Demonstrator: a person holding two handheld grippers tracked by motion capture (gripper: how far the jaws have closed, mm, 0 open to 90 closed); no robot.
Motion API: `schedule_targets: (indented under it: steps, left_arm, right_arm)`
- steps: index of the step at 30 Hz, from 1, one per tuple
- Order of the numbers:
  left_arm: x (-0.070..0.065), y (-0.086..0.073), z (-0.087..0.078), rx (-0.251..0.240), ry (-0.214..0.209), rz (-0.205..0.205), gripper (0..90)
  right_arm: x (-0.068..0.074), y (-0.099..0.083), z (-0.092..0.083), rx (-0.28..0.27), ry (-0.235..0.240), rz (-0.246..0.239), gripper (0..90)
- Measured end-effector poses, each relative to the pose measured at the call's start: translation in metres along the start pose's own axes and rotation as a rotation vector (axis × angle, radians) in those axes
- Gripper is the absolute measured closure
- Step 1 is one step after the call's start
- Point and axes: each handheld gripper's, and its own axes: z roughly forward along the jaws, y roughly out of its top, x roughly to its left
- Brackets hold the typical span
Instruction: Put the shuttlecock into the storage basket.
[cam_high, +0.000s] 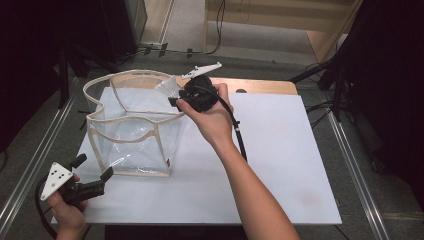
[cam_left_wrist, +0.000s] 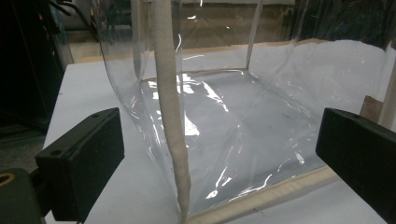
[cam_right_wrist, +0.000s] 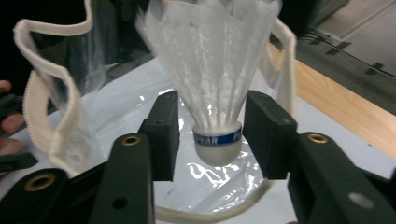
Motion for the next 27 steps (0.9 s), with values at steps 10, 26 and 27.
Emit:
schedule_targets:
  steps: [10, 26, 27]
  left_arm:
    - [0.0, 0.0, 0.0, 0.001, 0.001, -0.001, 1.8]
    - [0.0, 0.0, 0.001, 0.001, 0.0, -0.003, 1.8]
    - [0.0, 0.0, 0.001, 0.002, 0.001, -0.002, 1.8]
  right_arm:
    - [0.001, 0.0, -0.006, -0.031, 0.044, -0.03, 11.6]
    - [-0.002, -0.017, -0.025, -0.097, -0.009, -0.038, 0.0]
    - [-0.003, -0.019, -0.027, -0.106, -0.01, -0.036, 0.0]
